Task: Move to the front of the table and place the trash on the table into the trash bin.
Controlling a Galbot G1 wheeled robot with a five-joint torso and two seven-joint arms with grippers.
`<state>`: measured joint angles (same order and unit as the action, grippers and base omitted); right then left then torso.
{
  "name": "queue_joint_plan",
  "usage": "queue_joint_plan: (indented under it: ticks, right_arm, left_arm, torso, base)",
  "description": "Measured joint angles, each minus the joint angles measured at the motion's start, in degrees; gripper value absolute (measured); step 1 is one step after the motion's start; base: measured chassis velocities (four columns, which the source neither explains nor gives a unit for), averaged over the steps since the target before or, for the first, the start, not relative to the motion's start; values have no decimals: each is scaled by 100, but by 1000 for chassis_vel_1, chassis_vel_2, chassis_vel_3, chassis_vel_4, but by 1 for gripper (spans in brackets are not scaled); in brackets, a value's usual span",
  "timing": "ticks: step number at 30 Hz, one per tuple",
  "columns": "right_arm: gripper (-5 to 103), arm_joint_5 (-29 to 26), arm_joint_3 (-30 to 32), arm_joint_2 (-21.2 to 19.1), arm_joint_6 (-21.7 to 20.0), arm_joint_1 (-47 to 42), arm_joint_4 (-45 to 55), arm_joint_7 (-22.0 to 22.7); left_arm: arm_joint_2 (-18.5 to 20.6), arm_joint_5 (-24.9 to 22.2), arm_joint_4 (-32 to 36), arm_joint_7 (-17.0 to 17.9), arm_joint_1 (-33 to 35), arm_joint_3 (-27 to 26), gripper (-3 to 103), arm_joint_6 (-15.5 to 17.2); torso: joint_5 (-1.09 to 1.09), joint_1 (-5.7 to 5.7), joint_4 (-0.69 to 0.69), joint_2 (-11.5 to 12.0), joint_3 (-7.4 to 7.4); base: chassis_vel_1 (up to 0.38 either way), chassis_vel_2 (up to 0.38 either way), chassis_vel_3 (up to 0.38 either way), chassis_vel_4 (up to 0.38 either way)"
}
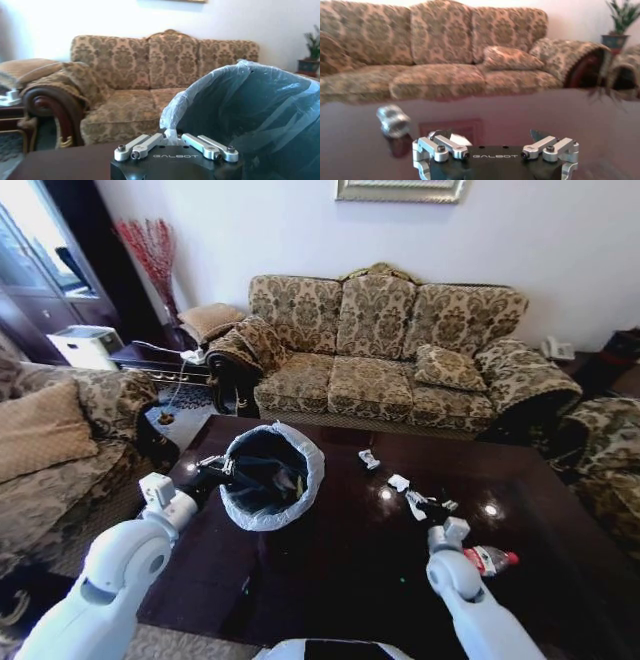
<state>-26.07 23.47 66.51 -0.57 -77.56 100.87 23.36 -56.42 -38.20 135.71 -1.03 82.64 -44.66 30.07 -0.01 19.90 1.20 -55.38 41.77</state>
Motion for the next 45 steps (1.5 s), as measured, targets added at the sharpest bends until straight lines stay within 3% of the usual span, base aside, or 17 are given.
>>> queue_joint_plan:
  ticks: [5,7,10,14,18,30,45]
  right_arm:
    - [100,-150,-109,135,92,65,-308,-223]
    - [100,-305,-154,169,92,82,-370,-430]
    - [100,-508,-207,220,141,194,-615,-1163]
    - [100,-607,-287,222,190,406,-781,-1612]
    - [100,-627,-366,183,153,645,-894,-1825]
    - [98,-428,-623,189,-91,1228,-1473,-1804]
    - [60,-397,-559,235,16,1202,-1668,-1770]
  left_arm:
    - [0,-3,-1,-9,18,1,1,-61]
    - [-4,-10,-1,-11,21,0,1,-75]
    - [-18,-25,-1,-12,44,-3,1,-132]
    - [-50,-27,6,-11,54,-7,1,-156]
    - [-89,-27,10,-13,66,-2,1,-178]
    - [-151,-26,88,-9,-10,35,1,-181]
    - [-189,-28,56,-7,24,12,1,-235]
  torso:
    - [0,0,-1,0,0]
    - [0,0,-3,0,0]
    - [1,1,-2,0,1]
    - [1,0,4,0,0]
    - [-1,0,1,0,0]
    - [0,1,-1,0,0]
    - [0,0,-1,0,0]
  base:
    - [-94,-93,-81,-91]
    - [-79,-104,-72,-81]
    - [-21,-25,-24,-27]
    - [0,0,0,0]
    - [0,0,0,0]
    - [0,0,0,0]
    - [0,0,0,0]
